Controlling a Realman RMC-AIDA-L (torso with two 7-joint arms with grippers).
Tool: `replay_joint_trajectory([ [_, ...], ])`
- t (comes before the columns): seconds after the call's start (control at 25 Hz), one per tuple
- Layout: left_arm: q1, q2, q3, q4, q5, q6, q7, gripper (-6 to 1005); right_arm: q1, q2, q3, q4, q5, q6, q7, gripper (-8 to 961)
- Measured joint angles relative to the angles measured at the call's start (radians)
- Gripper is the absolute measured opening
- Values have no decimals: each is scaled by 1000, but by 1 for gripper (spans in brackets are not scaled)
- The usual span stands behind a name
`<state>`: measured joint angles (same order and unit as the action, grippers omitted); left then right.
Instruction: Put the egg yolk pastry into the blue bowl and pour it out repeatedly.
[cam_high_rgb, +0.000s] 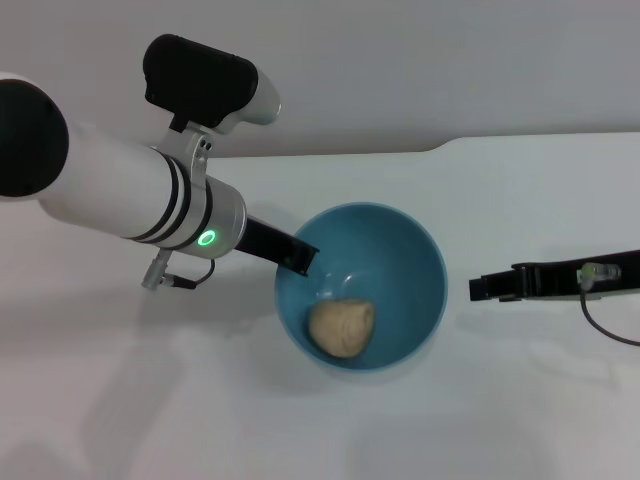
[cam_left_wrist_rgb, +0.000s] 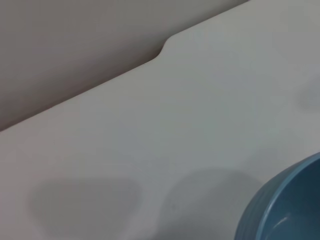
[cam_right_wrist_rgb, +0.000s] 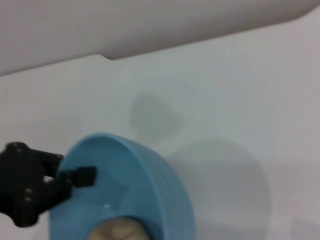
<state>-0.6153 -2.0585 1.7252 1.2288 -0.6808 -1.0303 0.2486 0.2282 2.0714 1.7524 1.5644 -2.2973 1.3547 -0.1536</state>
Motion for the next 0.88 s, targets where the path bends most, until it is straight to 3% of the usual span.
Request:
replay_joint_trajectory([
  [0.28,0,-3,15,-3,25,-1,3,-2,6,1,-8,58,5,8,14,359],
  [0.56,29,-1,15,1,26,81,3,-1,-46,-1,58,108,-4,63,58,359],
  [0.8,89,-3,11,2,14,245,59,-2,-106,-1,133,143,-4,74,58,359],
  [0.88,138,-3,16,15,12,353,64,-2,-114,0,160,136,-4,79,58,359],
])
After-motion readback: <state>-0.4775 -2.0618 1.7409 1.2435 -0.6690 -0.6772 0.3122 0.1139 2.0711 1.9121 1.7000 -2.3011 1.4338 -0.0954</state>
